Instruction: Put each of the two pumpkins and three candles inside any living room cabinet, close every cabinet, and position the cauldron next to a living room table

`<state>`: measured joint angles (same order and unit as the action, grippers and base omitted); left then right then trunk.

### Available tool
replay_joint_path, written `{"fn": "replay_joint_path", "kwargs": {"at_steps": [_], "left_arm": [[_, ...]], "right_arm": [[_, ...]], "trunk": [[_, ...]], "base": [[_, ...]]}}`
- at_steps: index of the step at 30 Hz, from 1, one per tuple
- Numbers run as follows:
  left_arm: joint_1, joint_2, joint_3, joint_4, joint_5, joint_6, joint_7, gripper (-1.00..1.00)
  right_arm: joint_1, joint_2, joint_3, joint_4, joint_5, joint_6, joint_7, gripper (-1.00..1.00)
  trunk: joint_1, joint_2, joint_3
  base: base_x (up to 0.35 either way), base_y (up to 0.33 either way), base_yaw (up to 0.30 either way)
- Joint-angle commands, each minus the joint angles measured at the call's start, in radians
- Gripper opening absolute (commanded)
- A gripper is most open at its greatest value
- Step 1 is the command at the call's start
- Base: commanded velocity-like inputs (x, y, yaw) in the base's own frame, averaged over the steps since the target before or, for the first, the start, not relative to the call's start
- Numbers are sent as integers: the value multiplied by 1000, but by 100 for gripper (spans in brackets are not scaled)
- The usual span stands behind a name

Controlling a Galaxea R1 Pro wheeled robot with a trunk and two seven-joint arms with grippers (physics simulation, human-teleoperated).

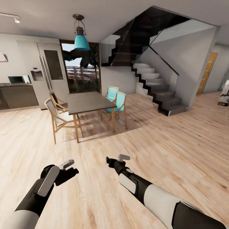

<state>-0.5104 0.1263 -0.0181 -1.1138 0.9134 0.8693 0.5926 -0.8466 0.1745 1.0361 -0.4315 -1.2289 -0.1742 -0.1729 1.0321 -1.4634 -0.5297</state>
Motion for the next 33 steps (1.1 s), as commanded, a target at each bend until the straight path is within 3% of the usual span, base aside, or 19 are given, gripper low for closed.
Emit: {"fn": "replay_joint_path", "kwargs": {"at_steps": [1, 33], "left_arm": [[0, 1, -2, -1, 10, 1, 10, 100], [0, 1, -3, 0, 11, 0, 10, 100]], "right_arm": [[-2, 0, 8, 0, -9, -6, -5, 100], [-2, 0, 7, 3, -17, -4, -5, 100]], "trunk": [[1, -1, -1], [1, -1, -1]], "base": [[334, 0, -269], [334, 0, -269]]}}
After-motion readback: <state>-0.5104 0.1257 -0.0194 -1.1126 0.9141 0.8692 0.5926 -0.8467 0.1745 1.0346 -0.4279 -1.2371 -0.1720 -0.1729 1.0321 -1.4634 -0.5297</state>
